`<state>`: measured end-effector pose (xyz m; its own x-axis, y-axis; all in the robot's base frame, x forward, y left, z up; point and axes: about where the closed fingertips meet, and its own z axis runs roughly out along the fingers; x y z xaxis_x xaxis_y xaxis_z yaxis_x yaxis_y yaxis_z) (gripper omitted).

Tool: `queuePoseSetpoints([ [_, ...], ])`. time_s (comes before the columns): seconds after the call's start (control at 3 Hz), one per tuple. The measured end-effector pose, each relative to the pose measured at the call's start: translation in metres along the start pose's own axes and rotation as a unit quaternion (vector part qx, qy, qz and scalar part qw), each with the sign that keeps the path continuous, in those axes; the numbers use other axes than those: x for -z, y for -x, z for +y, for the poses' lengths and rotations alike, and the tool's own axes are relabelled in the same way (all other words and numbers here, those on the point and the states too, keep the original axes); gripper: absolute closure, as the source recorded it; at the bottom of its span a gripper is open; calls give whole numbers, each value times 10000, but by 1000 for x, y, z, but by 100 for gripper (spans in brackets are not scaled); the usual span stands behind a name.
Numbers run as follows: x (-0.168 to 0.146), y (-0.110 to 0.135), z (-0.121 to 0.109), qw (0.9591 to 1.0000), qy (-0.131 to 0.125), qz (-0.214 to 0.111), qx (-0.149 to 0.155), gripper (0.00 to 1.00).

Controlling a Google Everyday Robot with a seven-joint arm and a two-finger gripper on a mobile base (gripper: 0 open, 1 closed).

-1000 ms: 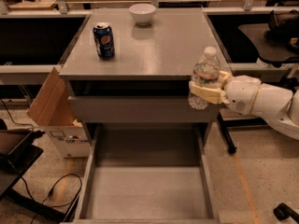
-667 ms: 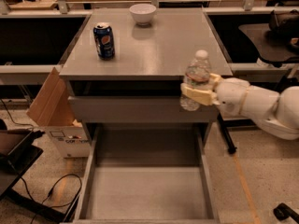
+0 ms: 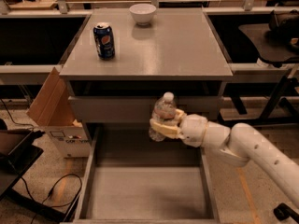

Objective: Place water bottle into middle drawer

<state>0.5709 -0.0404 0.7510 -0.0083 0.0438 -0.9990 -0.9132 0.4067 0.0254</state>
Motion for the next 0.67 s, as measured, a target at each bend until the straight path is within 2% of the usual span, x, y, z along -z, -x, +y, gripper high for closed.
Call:
queuePoseSetpoints([
  [0.33,-18,-66,22,9991,407,72,37,100],
  [0.67,-18,-66,22,9991,407,72,37,100],
])
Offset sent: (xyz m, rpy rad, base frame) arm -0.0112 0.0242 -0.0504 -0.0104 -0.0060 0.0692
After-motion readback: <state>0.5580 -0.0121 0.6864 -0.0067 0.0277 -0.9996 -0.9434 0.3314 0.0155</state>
